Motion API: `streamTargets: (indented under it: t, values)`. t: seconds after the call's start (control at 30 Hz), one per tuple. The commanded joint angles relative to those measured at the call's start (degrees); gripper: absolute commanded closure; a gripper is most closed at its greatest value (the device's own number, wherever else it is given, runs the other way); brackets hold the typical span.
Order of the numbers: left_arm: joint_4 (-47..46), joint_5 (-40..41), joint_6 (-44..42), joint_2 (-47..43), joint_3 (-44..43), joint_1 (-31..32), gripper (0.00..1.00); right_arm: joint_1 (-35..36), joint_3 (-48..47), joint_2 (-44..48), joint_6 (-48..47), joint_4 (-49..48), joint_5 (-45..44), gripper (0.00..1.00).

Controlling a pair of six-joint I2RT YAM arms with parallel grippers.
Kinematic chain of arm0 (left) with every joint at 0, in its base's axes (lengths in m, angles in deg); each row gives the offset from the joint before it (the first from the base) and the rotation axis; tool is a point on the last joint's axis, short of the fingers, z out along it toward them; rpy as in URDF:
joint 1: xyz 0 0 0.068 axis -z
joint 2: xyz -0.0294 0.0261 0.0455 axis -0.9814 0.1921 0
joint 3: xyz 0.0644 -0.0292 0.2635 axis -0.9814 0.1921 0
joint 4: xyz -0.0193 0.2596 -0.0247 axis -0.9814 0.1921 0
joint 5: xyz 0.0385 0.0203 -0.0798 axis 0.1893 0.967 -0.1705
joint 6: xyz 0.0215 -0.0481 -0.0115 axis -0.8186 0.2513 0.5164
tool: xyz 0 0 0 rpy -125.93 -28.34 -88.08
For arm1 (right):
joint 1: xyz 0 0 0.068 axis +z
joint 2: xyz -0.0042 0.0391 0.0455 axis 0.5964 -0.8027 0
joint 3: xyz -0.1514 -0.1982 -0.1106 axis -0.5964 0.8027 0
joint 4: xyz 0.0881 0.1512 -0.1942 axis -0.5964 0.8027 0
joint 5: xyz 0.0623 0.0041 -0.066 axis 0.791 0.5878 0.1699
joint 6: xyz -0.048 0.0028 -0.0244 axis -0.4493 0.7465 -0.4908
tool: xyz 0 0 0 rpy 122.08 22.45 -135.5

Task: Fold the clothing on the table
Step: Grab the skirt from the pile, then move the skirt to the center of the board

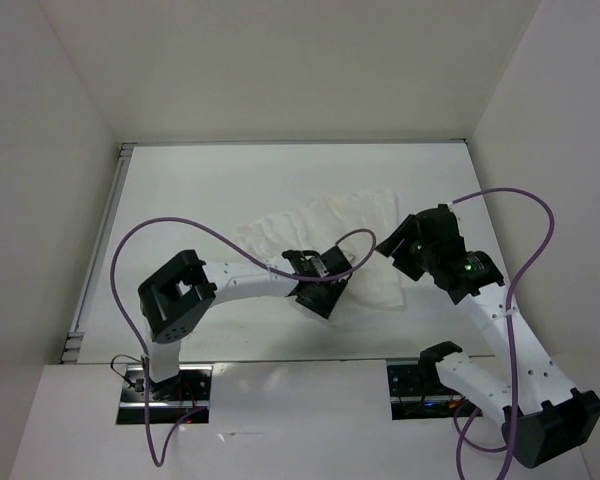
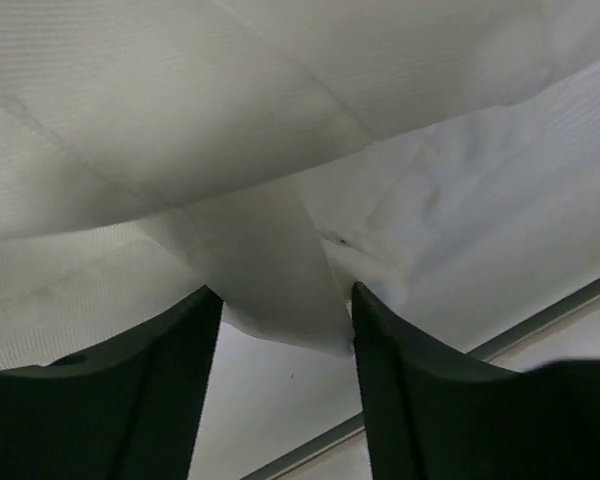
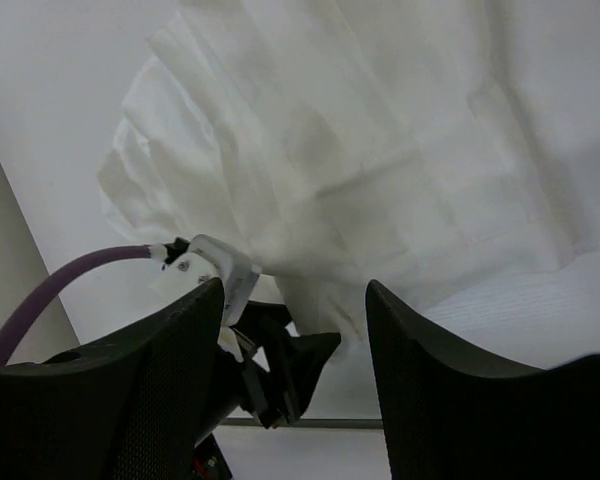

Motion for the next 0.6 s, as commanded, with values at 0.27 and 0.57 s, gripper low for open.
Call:
streamTargets:
  t: [0.27, 0.57]
  values:
    - [13.4, 16.9, 2.9, -16.6, -3.8, -0.2, 1.0, -0.6, -0.4, -1.2, -4.6, -2.8, 3.8, 0.36]
    - [11.6, 11.4, 5.7, -21.4, 2.5, -1.3, 0.98, -0.6, -3.4, -20.0, -12.4, -1.6, 9.5, 0.42]
